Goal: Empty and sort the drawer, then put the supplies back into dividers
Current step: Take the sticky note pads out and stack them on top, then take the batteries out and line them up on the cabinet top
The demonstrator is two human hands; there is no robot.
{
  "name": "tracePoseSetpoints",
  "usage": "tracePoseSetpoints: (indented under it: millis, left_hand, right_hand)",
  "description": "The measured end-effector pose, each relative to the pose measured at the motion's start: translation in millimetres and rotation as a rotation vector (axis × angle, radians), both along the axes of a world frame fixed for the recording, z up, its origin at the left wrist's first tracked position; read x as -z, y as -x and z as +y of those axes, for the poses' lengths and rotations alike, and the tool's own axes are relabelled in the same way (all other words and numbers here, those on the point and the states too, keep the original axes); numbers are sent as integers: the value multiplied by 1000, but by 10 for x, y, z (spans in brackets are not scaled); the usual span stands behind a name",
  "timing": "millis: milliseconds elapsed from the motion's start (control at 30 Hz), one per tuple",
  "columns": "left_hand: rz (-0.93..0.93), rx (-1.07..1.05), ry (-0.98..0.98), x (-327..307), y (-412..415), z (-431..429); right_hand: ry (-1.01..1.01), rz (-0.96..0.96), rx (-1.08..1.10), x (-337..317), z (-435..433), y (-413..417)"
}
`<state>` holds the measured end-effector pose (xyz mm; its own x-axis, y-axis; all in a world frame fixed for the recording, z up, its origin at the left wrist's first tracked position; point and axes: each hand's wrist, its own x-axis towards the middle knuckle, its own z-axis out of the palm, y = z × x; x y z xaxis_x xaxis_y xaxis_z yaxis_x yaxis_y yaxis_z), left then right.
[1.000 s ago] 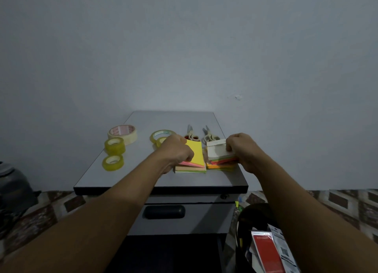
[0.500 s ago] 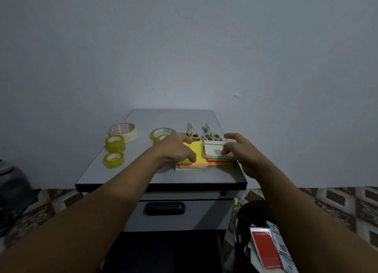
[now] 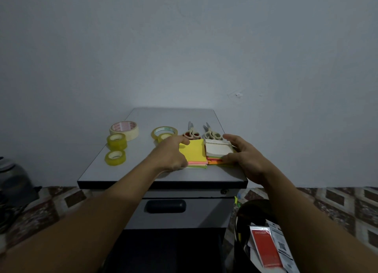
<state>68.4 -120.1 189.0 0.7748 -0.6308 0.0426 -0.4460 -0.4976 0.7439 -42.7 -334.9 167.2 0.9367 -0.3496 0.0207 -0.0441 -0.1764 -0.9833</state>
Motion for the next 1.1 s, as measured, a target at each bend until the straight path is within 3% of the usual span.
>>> tracePoseSetpoints:
  millis: [333, 900, 1100]
  left_hand:
    - [30, -10, 85, -34, 36, 32]
    - [34, -115, 252, 53, 366, 1013]
    - [60, -134, 229, 512, 619, 1423]
  right_hand:
    - [45, 3, 33, 35, 15, -9]
    - [149, -270, 475, 67, 565, 545]
    - [209, -269, 397, 492, 1177, 823]
